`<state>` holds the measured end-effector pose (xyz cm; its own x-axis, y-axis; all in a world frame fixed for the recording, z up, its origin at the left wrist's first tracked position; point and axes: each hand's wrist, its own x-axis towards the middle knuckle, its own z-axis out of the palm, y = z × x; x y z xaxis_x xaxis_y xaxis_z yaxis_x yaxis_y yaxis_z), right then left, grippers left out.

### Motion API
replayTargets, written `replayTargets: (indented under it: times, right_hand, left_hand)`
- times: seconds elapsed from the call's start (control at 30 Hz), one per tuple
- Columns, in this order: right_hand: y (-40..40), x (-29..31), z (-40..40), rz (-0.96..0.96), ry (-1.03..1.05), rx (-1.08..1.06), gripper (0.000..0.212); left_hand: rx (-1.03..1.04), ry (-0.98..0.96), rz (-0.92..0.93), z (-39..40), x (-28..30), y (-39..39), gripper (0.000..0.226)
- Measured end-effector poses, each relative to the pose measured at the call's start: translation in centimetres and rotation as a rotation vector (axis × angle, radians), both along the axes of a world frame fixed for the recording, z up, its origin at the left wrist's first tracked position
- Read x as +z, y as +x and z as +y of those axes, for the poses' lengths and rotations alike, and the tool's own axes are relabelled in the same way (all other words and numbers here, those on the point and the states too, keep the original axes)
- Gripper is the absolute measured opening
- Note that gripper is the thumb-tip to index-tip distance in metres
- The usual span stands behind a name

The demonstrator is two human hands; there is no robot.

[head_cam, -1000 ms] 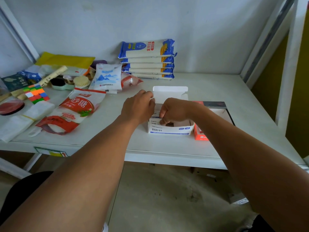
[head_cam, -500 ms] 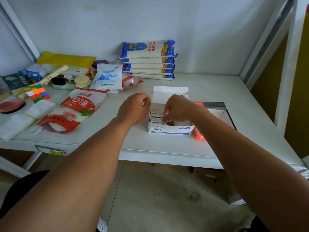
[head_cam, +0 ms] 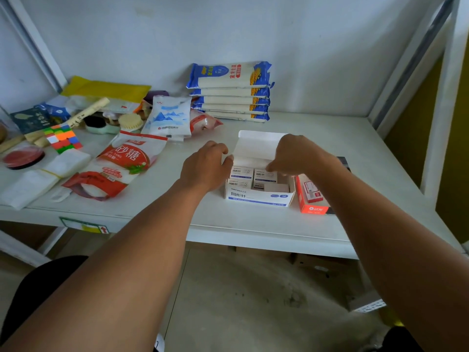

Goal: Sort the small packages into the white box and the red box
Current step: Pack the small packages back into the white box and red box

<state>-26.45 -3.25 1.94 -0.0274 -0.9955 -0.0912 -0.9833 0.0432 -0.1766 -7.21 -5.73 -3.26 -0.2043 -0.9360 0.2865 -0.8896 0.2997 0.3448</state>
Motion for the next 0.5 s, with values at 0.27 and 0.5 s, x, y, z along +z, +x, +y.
replayTargets:
  times: [0.27,0.5]
  right_hand:
    - [2.8,-0.1,2.3,0.333,0.141,0.074,0.034]
    - [4.2,-1.1,1.4,0.326,0.291,0.075,0.024]
  left_hand:
    - [0.018,0.034,-0.061,0.6,-0.6,-0.7,0.038]
    - [-0.009,0.02,-0.19,0.7,0.0,-1.0,0.043]
